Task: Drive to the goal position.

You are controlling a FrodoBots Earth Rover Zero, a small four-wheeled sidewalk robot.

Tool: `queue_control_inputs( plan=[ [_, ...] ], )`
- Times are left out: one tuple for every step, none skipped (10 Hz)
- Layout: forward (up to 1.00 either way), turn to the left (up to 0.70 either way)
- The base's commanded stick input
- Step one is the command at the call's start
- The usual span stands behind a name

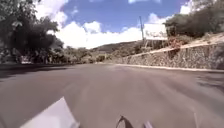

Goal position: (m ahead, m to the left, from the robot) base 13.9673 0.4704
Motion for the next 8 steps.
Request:
queue_control_inputs(
  plan=[
    [0.45, 0.0],
    [0.45, 0.0],
    [0.45, 0.0],
    [0.45, 0.0],
    [0.45, 0.0],
    [0.45, 0.0],
    [0.45, 0.0],
    [0.45, 0.0]
  ],
)
